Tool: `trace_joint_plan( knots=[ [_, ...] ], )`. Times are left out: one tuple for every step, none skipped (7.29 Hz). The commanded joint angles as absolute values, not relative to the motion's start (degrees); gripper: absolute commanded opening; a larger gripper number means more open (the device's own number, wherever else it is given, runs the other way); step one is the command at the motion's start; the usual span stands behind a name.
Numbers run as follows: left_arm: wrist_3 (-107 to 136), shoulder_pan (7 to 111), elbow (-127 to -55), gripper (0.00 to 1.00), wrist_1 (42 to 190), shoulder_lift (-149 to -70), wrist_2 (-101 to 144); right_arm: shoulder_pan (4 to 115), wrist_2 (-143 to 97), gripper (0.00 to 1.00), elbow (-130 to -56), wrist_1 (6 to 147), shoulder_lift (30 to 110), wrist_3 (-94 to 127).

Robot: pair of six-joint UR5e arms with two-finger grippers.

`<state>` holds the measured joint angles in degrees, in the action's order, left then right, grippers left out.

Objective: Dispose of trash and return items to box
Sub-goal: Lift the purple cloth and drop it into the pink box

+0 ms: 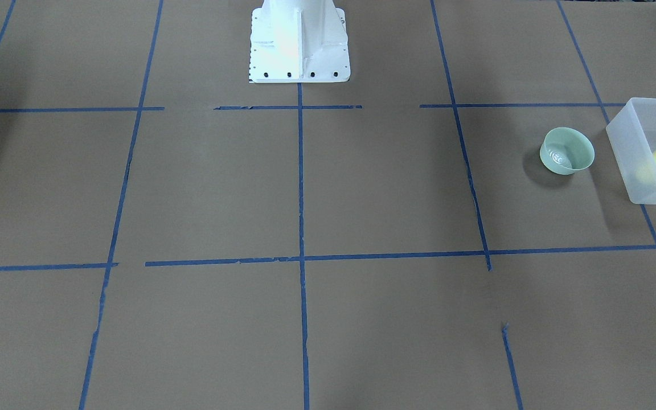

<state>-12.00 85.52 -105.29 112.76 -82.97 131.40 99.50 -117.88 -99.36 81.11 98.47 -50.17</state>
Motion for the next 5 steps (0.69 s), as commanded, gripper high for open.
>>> trace_joint_plan(
  knots=[
    [-11.95, 85.52, -105.38, 1.00, 112.76, -82.97, 131.40, 103.53, -117.77, 0.52, -95.37, 81.83, 98.87, -55.72],
    [-11.95, 85.52, -105.38, 1.00, 112.76, -82.97, 131.40, 103.54, -118.73, 1.00, -94.14, 81.39, 98.88, -54.77],
    [-11.61, 85.52, -105.38, 1.00, 112.76, -82.97, 131.40, 103.54, -123.09, 1.00, -94.74, 81.56, 98.53, -47.97],
    [-10.56, 85.52, -105.99, 1.00, 112.68, -82.97, 131.48, 103.19, -131.40, 1.00, -96.05, 81.30, 98.61, -32.50],
    [-4.89, 85.08, -107.56, 1.00, 112.85, -82.97, 131.40, 100.31, -136.18, 1.00, -99.37, 81.21, 98.61, -21.03]
  ],
)
